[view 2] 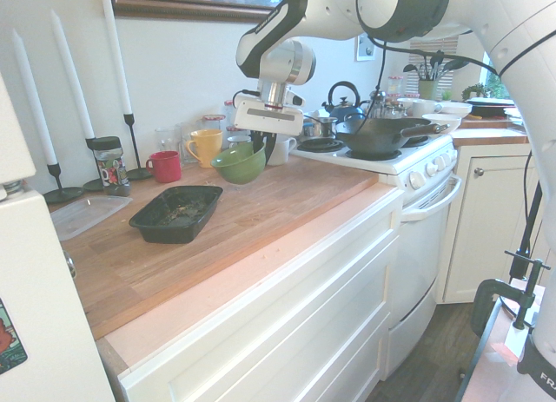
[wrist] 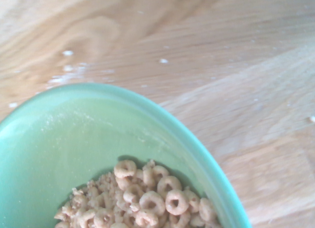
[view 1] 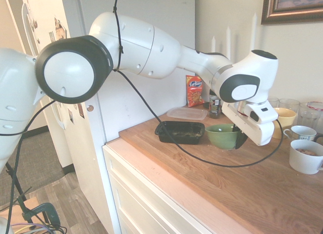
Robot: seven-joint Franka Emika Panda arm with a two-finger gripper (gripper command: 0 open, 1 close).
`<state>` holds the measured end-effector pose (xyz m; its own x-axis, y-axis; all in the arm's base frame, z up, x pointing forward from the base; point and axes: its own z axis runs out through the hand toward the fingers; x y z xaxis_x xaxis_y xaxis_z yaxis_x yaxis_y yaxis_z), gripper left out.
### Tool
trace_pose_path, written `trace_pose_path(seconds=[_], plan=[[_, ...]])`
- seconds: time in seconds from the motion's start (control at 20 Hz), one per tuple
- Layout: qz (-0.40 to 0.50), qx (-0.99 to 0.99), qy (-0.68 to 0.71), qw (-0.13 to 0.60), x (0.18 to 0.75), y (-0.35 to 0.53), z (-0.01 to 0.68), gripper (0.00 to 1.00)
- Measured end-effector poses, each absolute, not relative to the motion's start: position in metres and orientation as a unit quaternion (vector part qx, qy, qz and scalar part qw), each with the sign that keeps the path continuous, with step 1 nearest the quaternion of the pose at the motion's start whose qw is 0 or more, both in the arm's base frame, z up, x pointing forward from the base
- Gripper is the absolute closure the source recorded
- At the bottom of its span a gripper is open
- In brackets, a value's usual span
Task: Pour the cereal into the box
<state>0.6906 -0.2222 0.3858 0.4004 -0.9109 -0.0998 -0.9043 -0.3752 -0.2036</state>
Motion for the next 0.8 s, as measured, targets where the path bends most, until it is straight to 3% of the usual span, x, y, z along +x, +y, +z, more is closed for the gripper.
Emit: trace_pose_path(seconds=[0.35, 0.8], plan=[[-0.054, -0.852, 0.517, 0.060, 0.686, -0.127, 0.431, 1.00], [-0.157, -0.866, 0.469, -0.078, 0.665, 0.004, 0.426, 1.00]])
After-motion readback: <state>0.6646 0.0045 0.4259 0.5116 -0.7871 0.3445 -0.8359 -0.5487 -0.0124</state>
